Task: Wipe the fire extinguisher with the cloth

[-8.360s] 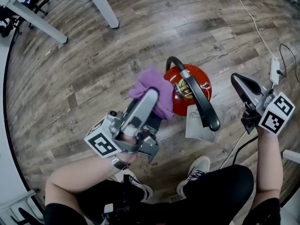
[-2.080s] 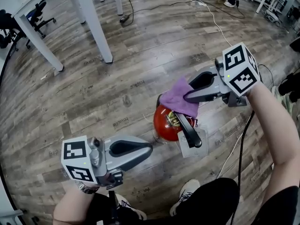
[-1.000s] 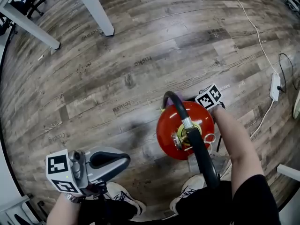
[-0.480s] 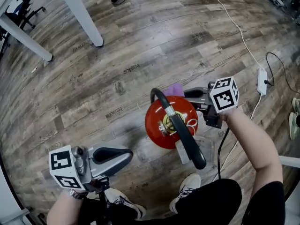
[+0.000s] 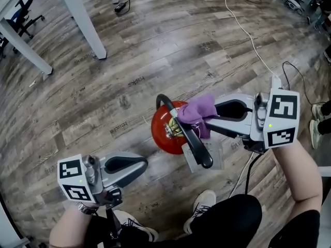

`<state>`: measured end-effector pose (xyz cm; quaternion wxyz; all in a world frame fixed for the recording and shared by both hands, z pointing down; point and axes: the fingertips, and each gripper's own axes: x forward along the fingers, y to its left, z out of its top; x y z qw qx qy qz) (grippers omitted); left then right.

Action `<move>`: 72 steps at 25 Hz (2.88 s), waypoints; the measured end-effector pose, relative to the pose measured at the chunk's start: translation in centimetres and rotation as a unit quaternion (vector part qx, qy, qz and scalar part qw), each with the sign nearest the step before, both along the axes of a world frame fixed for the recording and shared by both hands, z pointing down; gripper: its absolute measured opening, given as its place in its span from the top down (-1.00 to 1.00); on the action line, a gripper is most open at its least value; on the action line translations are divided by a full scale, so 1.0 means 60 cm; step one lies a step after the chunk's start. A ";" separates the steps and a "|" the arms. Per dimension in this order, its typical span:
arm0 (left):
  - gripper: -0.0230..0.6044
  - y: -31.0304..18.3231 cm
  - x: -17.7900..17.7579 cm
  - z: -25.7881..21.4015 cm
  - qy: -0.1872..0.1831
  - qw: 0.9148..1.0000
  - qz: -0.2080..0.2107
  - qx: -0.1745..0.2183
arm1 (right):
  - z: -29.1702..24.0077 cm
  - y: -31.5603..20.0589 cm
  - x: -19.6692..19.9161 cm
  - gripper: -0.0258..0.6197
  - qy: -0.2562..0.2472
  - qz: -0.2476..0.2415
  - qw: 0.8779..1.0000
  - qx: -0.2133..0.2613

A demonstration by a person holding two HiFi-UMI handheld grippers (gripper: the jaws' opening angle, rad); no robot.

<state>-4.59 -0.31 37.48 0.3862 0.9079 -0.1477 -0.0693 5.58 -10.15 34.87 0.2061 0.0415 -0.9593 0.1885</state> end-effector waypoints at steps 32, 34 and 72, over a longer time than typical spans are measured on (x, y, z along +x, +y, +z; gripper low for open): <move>0.93 -0.027 -0.028 0.067 -0.021 0.999 -0.025 -0.036 | 0.646 0.072 0.081 0.69 0.000 0.281 0.910 -0.305; 0.93 -0.021 -0.022 0.070 -0.040 0.999 -0.018 -0.030 | 0.678 0.083 0.078 0.69 0.013 0.297 0.896 -0.329; 0.93 0.043 0.026 0.101 -0.130 0.990 0.055 0.002 | 0.568 0.191 -0.016 0.69 -0.004 0.175 0.928 -0.329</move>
